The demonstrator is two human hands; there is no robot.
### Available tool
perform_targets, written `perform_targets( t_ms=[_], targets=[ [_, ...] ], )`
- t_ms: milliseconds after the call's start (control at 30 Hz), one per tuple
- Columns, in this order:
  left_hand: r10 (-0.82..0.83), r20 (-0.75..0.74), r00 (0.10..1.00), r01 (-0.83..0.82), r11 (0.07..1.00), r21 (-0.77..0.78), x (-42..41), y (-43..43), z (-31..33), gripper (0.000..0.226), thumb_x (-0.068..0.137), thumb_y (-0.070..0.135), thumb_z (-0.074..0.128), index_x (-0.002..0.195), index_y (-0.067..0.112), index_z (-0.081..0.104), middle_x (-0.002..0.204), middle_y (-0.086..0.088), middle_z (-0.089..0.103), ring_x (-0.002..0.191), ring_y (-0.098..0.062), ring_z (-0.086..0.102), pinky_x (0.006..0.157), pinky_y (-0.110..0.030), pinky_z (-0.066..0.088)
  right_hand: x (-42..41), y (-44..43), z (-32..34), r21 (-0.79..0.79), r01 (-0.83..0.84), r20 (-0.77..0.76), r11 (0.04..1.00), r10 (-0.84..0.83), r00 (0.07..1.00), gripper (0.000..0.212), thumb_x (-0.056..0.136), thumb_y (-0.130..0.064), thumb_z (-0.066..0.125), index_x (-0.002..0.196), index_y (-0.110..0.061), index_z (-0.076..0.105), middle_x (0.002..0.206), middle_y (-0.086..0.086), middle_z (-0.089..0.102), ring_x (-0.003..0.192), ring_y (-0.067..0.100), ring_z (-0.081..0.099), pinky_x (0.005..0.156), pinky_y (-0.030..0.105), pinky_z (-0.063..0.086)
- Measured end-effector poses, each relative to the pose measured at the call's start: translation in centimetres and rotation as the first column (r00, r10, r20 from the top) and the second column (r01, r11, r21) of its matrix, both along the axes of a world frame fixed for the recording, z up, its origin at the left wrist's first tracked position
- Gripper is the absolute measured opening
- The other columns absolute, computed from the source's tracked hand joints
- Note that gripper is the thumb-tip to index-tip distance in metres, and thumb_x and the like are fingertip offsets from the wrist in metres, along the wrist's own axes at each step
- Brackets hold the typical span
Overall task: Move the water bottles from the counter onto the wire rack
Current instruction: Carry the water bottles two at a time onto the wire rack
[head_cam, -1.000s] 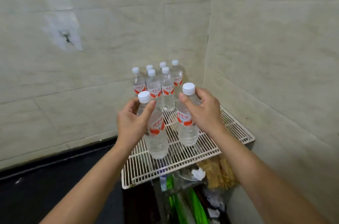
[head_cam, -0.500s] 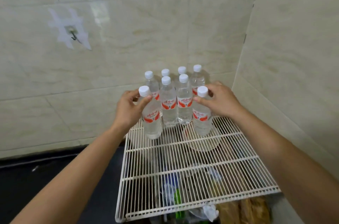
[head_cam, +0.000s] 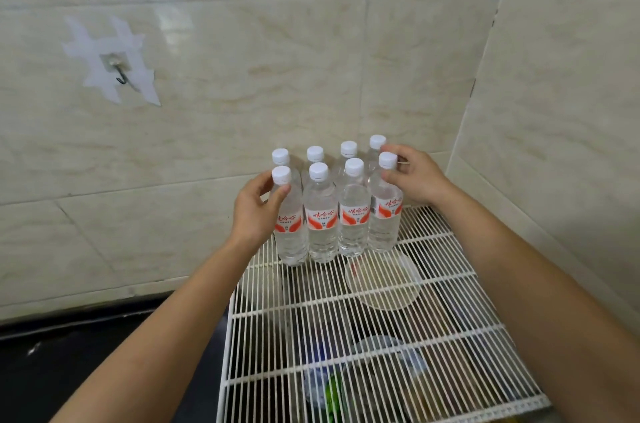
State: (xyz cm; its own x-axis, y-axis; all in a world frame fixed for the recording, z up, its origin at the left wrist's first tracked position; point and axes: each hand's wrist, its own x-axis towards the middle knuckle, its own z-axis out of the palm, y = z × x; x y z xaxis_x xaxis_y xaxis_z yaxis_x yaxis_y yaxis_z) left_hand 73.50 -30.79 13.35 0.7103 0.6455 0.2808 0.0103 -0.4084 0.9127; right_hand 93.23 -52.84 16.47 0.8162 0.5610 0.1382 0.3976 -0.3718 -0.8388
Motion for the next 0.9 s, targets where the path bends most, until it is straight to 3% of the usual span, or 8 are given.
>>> perform_targets(
  t_ms=[67, 167, 333, 433, 667, 767, 900],
  targets=[
    [-0.007, 0.033, 0.999, 0.007, 1.000, -0.007, -0.3, -0.3, -0.3, 0.030, 0.095, 0.021, 0.068, 0.125, 0.022, 0.066, 0.120, 0.008, 0.070, 0.111, 0.005, 0.060, 0.086, -0.008, 0.049, -0.2, -0.4, -0.5, 0.019, -0.021, -0.023, 1.000, 0.022, 1.000, 0.056, 0.092, -0.012, 0.068, 0.143, -0.027, 0.052, 0.136, 0.001, 0.061, 0.125, 0.020, 0.059, 0.108, 0.045, 0.048],
    [-0.031, 0.016, 0.999, 0.032, 0.997, -0.069, -0.4, -0.3, -0.6, 0.032, 0.094, 0.025, 0.069, 0.126, 0.028, 0.064, 0.116, 0.014, 0.069, 0.107, -0.002, 0.064, 0.087, -0.023, 0.054, -0.7, -0.7, -1.1, 0.021, -0.029, -0.026, 0.999, 0.030, 0.999, 0.058, 0.091, -0.025, 0.068, 0.144, -0.039, 0.048, 0.138, -0.002, 0.061, 0.126, 0.020, 0.059, 0.107, 0.049, 0.049],
    [-0.040, -0.027, 0.999, 0.037, 0.992, -0.118, -0.3, -0.5, -1.3, 0.047, 0.090, 0.027, 0.074, 0.135, 0.035, 0.059, 0.119, 0.010, 0.069, 0.105, -0.017, 0.070, 0.088, -0.041, 0.059, -1.5, -0.4, -1.4, 0.013, 0.043, 0.108, 0.999, -0.044, 0.993, 0.055, 0.092, -0.025, 0.071, 0.143, -0.030, 0.051, 0.135, -0.002, 0.063, 0.125, 0.020, 0.058, 0.105, 0.043, 0.049],
    [-0.015, -0.035, 0.999, 0.011, 0.994, -0.112, -0.1, -0.4, -1.7, 0.050, 0.089, 0.030, 0.075, 0.135, 0.038, 0.058, 0.118, 0.008, 0.069, 0.106, -0.018, 0.070, 0.090, -0.047, 0.059, -1.6, -0.3, -1.6, 0.007, 0.067, 0.139, 0.998, -0.068, 0.988, 0.053, 0.091, -0.027, 0.072, 0.141, -0.029, 0.053, 0.131, -0.002, 0.066, 0.122, 0.019, 0.059, 0.102, 0.036, 0.048],
    [0.014, -0.084, 0.996, -0.014, 1.000, -0.005, -0.3, -0.7, -2.1, 0.055, 0.091, 0.039, 0.071, 0.142, 0.038, 0.052, 0.128, 0.007, 0.066, 0.113, -0.017, 0.066, 0.096, -0.048, 0.056, -2.1, -0.4, -2.2, -0.060, 0.121, 0.306, 0.991, -0.097, 0.947, 0.058, 0.090, -0.048, 0.068, 0.143, -0.037, 0.047, 0.127, 0.001, 0.068, 0.117, 0.026, 0.063, 0.096, 0.043, 0.051],
    [0.041, -0.172, 0.984, -0.012, 0.985, 0.170, -0.8, -0.8, -1.2, 0.055, 0.095, 0.045, 0.062, 0.146, 0.031, 0.049, 0.142, 0.002, 0.058, 0.128, -0.018, 0.054, 0.105, -0.039, 0.045, -2.2, -1.1, -2.0, -0.111, 0.106, 0.323, 0.988, -0.065, 0.944, 0.068, 0.090, -0.058, 0.063, 0.150, -0.038, 0.037, 0.144, 0.003, 0.057, 0.129, 0.028, 0.056, 0.103, 0.045, 0.048],
    [0.230, -0.172, 0.958, -0.116, 0.858, 0.500, -3.4, -1.8, 1.5, 0.065, 0.102, 0.056, 0.041, 0.158, 0.028, 0.026, 0.165, -0.009, 0.024, 0.153, -0.026, 0.020, 0.123, -0.045, 0.021, -3.4, -1.9, -1.8, -0.078, 0.145, 0.493, 0.986, -0.088, 0.865, 0.078, 0.093, -0.072, 0.035, 0.159, -0.035, 0.018, 0.168, 0.007, 0.017, 0.154, 0.027, 0.018, 0.122, 0.048, 0.024]
  ],
)
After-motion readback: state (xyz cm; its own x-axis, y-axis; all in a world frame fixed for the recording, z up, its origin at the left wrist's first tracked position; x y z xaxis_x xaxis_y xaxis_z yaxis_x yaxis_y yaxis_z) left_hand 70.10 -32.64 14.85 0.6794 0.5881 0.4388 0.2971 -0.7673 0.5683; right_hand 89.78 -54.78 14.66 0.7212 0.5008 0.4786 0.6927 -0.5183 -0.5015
